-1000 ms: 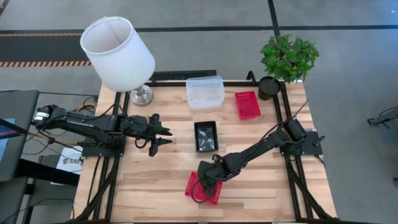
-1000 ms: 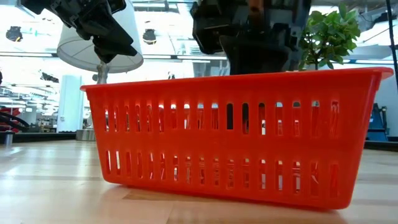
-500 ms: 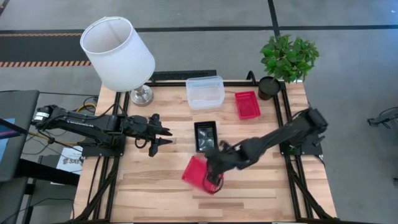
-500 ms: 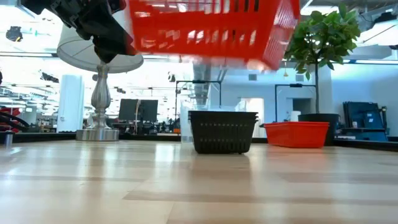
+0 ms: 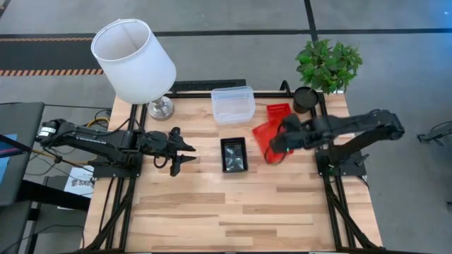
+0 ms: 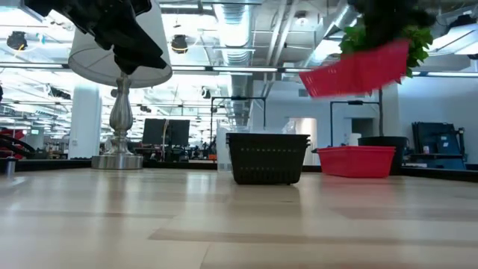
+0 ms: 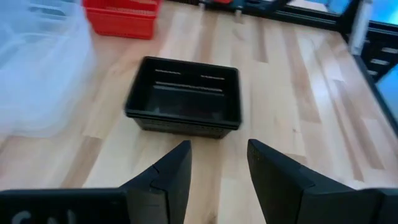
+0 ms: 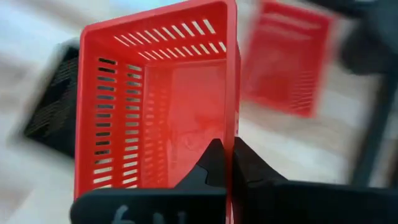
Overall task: Stack baskets by color
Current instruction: Stack the bottom red bin on the red bin
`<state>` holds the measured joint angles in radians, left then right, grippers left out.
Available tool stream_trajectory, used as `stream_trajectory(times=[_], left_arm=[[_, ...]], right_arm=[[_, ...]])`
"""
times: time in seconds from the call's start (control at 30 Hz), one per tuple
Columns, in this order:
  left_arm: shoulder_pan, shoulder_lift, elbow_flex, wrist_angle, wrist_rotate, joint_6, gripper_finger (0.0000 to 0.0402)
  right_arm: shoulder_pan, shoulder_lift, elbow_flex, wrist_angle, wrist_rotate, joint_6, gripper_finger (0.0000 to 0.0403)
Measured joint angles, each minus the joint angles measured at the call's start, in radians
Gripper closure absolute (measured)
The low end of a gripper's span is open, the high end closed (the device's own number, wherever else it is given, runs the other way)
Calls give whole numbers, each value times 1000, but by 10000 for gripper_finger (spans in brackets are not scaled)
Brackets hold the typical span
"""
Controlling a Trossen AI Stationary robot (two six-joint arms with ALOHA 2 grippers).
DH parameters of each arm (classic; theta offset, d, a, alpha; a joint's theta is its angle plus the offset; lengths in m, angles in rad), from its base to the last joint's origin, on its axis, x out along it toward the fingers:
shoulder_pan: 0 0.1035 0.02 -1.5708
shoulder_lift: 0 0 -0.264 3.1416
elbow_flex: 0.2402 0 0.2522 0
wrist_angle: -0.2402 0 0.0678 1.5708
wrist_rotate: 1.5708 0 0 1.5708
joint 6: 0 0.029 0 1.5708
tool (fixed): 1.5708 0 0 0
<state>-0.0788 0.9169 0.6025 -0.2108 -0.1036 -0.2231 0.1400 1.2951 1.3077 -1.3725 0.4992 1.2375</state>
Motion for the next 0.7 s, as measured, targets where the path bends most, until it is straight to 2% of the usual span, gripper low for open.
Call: stream_trajectory(times=[0.13, 0.33, 0.47, 0.7], left_arm=[[3, 0, 0, 13, -65, -35, 258], [41, 0, 0, 58, -118, -104, 258], [81, 0, 0, 72, -120, -140, 258], [138, 0, 0, 73, -122, -204, 258]], right_arm=[[-158, -76, -155, 84, 50, -1, 400], [-389, -107, -311, 315, 74, -235, 400], [-516, -98, -331, 402, 60, -416, 400], [-722, -98, -329, 476, -74, -637, 400]])
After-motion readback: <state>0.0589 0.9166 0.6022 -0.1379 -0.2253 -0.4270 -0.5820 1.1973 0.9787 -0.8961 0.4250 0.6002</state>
